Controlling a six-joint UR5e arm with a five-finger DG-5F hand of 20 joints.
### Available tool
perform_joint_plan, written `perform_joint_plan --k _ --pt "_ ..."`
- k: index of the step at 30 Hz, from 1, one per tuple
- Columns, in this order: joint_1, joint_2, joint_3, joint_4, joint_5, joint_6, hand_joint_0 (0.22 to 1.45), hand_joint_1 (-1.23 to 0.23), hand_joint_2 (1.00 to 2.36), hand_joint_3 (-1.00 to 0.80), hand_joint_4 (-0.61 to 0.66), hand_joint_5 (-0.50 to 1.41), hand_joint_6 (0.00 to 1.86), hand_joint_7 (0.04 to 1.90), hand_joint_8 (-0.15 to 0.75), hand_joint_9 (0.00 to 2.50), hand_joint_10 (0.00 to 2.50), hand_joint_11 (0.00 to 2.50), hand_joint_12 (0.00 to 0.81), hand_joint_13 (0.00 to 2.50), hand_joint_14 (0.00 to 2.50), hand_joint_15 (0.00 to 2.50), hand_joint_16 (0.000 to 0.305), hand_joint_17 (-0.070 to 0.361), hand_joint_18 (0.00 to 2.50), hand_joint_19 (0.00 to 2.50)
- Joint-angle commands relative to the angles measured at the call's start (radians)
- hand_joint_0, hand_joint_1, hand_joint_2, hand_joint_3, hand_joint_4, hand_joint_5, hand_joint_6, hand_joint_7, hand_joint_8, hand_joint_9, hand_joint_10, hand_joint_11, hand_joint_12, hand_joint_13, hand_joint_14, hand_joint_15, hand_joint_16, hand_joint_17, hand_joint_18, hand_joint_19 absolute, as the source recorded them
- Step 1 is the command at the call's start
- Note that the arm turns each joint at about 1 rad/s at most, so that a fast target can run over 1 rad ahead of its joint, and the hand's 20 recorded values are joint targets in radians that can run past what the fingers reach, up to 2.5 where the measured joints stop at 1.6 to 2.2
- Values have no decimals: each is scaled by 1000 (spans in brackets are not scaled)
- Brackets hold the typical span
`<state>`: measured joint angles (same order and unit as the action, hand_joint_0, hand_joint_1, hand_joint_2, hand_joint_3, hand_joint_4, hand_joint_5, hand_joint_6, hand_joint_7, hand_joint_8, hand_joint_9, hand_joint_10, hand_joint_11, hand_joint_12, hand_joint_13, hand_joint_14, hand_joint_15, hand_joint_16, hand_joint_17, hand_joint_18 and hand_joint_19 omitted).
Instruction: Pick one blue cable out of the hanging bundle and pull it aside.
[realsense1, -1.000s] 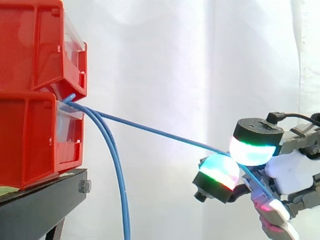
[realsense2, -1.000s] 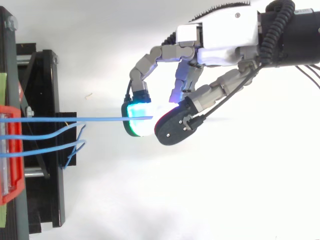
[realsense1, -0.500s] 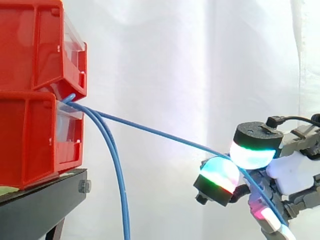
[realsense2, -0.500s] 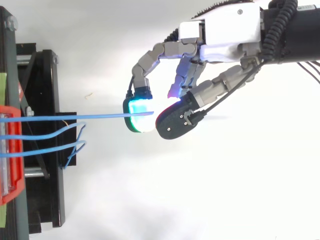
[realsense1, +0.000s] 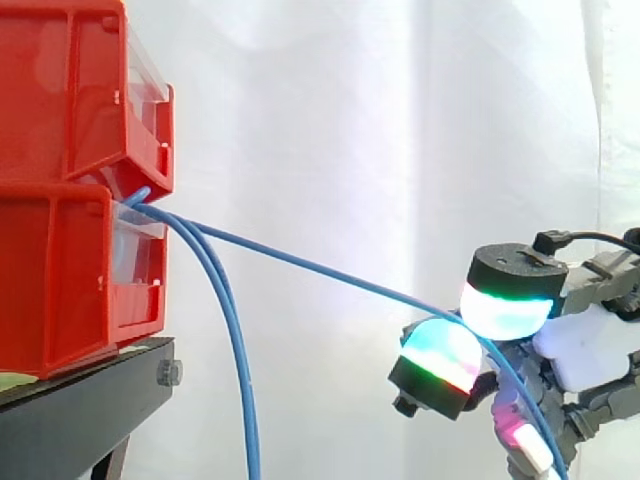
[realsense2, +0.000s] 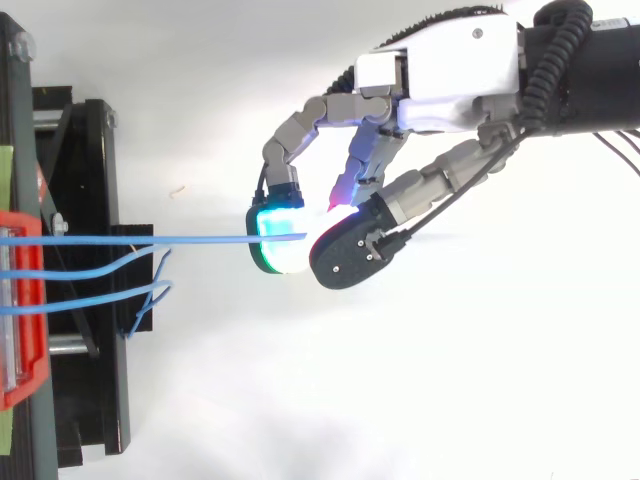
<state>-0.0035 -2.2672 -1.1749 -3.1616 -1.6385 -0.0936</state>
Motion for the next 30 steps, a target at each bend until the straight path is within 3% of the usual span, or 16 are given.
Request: perform_joint_plan --k 1,8,30 --pt "0 0 -3 0 0 2 548 -626 1018 -202 -127 -62 888 1031 268 973 16 442 339 877 22 588 52 118 692 556" --pt "0 0 -2 2 0 3 537 -581 1013 -332 -86 -68 882 1011 267 961 16 451 339 867 22 592 51 116 674 566" --pt "-3 0 -2 2 0 5 501 -523 1004 -447 -50 -68 847 972 281 972 18 455 350 877 22 593 54 122 692 569"
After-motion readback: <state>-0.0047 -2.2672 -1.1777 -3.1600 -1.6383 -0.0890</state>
